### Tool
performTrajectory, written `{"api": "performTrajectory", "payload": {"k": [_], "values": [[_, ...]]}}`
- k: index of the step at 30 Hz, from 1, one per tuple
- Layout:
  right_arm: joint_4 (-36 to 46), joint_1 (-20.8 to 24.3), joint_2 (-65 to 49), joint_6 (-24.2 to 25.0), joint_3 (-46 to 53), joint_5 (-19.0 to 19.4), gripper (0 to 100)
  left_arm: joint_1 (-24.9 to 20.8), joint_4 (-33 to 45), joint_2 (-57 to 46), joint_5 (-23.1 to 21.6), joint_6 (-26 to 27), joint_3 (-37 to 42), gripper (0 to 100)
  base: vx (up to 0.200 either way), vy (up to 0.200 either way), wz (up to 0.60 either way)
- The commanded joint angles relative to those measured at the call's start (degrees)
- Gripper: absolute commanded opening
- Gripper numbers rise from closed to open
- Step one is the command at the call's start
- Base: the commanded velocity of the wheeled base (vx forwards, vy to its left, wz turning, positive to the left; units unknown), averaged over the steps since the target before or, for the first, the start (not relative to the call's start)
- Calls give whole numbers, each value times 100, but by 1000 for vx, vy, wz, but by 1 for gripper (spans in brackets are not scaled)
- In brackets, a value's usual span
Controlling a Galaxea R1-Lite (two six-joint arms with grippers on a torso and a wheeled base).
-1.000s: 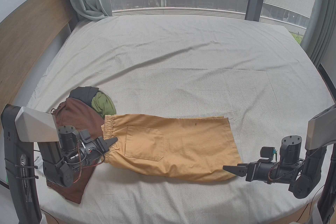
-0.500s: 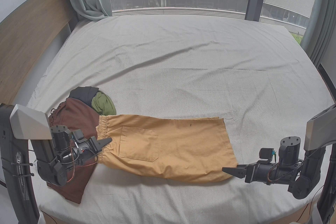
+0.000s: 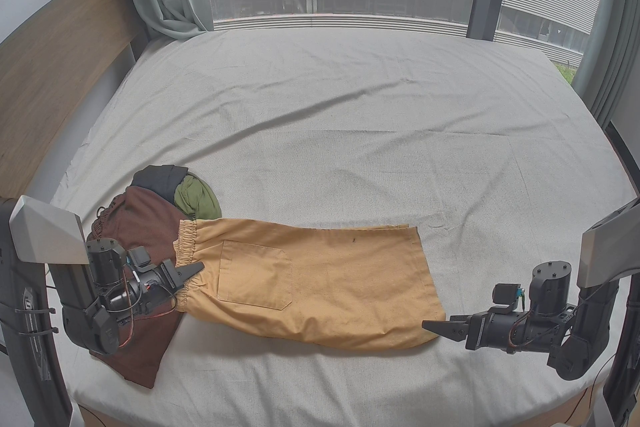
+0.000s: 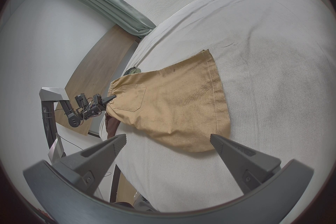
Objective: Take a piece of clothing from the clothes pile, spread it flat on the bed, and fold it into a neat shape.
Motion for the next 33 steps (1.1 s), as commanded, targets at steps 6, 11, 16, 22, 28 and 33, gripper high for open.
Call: {"api": "performTrajectory", "payload": {"k": [6,11,16,22,28,33], "values": [[-3,122,6,-2,0,-6,100,-580,-5,-464,35,-44,4,0,0,0,0],[-3,139,6,-2,0,-15,100,-905,-5,-552,43,-62,-40,0,0,0,0],[-3,139,6,-2,0,-15,100,-1195,-5,-596,87,-299,-181,0,0,0,0],[-3,139,6,-2,0,-15,100,-1441,-5,-622,114,-396,-260,0,0,0,0],[-3,148,6,-2,0,-15,100,-1705,-5,-614,123,-422,-295,0,0,0,0],[-3,148,-2,-2,8,-15,100,-2004,3,-561,430,-457,-533,0,0,0,0]]}}
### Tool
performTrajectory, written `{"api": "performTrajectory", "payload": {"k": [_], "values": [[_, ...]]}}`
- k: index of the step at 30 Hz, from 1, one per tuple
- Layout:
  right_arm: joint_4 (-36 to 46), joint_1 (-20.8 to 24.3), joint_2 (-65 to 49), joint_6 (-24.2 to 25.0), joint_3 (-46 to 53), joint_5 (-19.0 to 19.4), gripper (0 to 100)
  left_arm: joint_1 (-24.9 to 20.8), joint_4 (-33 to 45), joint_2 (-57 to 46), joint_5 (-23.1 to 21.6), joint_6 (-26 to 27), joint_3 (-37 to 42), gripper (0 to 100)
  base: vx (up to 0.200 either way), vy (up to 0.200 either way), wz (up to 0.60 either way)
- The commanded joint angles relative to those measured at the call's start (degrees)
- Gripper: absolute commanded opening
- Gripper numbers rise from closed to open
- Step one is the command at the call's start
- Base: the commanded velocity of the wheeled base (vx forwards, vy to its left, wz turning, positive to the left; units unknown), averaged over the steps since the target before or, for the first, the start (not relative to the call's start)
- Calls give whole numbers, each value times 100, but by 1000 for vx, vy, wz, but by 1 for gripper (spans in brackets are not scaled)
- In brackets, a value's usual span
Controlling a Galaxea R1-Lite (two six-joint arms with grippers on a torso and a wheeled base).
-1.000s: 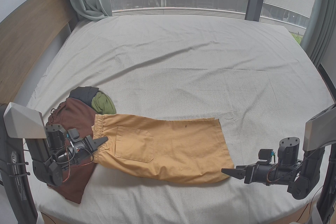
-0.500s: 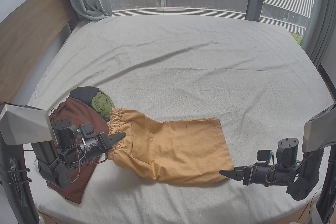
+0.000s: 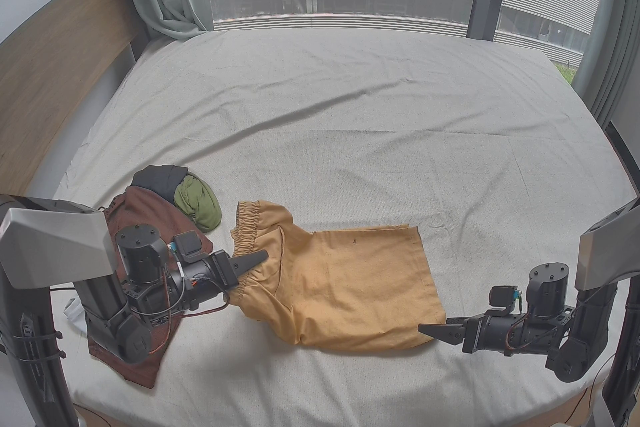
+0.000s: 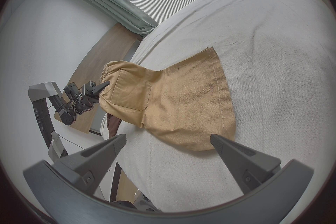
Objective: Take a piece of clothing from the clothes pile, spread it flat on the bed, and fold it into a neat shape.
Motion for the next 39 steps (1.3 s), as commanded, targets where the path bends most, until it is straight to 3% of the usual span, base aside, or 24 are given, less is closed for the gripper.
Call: {"api": "performTrajectory", "payload": {"k": [1,21,39], "values": [[-3,5,-5,1,11,1,100,-259,-1,45,138,-77,-221,0,0,0,0],[-21,-91,-225,10,-174,-25,100,-918,7,194,305,-587,-836,0,0,0,0],[-12,-373,-356,45,-472,-131,100,-1296,7,1082,357,-754,-1812,0,0,0,0]]}}
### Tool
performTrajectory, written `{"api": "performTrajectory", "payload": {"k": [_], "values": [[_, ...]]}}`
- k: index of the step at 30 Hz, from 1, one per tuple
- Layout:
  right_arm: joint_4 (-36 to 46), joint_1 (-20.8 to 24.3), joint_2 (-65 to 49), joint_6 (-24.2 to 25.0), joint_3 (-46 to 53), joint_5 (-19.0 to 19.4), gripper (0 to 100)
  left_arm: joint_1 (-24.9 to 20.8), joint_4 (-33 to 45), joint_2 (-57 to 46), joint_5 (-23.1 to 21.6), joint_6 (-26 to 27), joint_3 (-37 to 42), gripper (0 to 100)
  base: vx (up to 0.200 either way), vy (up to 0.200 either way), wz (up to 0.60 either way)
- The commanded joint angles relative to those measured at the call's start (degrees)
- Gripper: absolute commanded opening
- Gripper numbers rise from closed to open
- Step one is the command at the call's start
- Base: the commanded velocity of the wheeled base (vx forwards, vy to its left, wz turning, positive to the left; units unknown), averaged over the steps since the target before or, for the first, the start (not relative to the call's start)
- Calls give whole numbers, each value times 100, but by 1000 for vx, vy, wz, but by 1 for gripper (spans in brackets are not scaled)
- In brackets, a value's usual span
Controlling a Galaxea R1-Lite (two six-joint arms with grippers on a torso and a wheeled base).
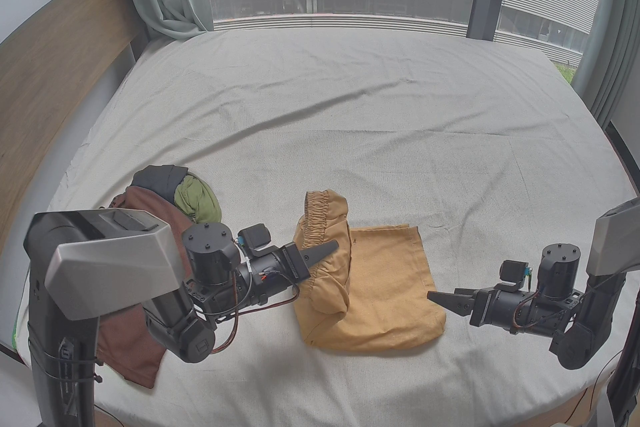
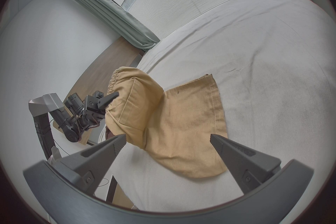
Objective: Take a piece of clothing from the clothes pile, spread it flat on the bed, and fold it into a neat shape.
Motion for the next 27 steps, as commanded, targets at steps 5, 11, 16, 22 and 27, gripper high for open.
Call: {"api": "performTrajectory", "payload": {"k": [5,11,16,22,27], "values": [[-4,-82,-20,7,-88,-49,100,-173,14,236,67,-239,-352,0,0,0,0],[-4,-99,-20,7,-115,-49,100,-323,31,482,93,-248,-528,0,0,0,0],[-4,-117,-20,7,-115,-49,100,-437,31,614,164,-248,-616,0,0,0,0],[-4,-117,-20,7,-123,-49,100,-481,49,711,216,-257,-739,0,0,0,0],[-4,-117,-20,7,-123,-49,100,-577,23,834,225,-257,-827,0,0,0,0]]}}
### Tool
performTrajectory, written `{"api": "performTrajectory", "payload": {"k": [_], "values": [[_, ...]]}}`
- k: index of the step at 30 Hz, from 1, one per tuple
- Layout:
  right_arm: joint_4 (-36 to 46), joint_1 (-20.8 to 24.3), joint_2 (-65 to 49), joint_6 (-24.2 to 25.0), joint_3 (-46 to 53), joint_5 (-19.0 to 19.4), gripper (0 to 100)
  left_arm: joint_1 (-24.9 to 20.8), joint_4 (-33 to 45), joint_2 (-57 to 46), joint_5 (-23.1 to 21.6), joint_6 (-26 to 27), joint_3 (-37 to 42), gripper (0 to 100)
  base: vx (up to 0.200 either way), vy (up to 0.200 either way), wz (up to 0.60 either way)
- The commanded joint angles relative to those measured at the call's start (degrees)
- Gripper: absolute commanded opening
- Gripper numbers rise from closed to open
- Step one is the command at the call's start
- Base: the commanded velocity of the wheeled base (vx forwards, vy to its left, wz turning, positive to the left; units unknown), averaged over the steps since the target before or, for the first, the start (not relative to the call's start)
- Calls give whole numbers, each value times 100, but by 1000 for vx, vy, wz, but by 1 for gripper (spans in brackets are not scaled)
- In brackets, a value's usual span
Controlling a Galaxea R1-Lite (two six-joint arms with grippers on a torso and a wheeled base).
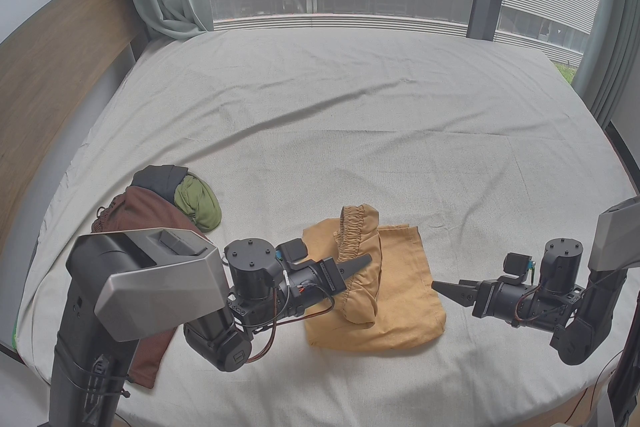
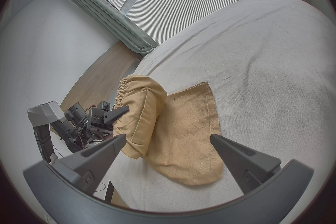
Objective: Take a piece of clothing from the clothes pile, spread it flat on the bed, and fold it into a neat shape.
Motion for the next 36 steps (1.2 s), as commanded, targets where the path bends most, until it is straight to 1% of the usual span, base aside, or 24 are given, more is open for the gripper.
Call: {"api": "performTrajectory", "payload": {"k": [1,15,16,23,26,30,36], "values": [[-4,8,-2,-2,-2,3,100,-75,-5,150,26,-2,-89,0,0,0,0],[-4,8,-2,-2,-19,3,100,-128,-14,334,140,-108,-247,0,0,0,0],[-4,8,-2,-2,-10,3,100,-128,-14,343,149,-108,-256,100,0,0,0],[-4,8,-2,-2,-10,3,100,-119,-14,413,237,-72,-405,100,0,0,0],[-4,16,-2,-2,-2,3,100,-111,-31,413,421,-46,-405,100,0,0,0],[-4,34,7,-10,-2,3,100,-75,-40,378,536,-2,-335,100,0,0,0],[-4,43,16,-10,16,3,100,21,-40,141,562,147,-168,100,0,0,0]]}}
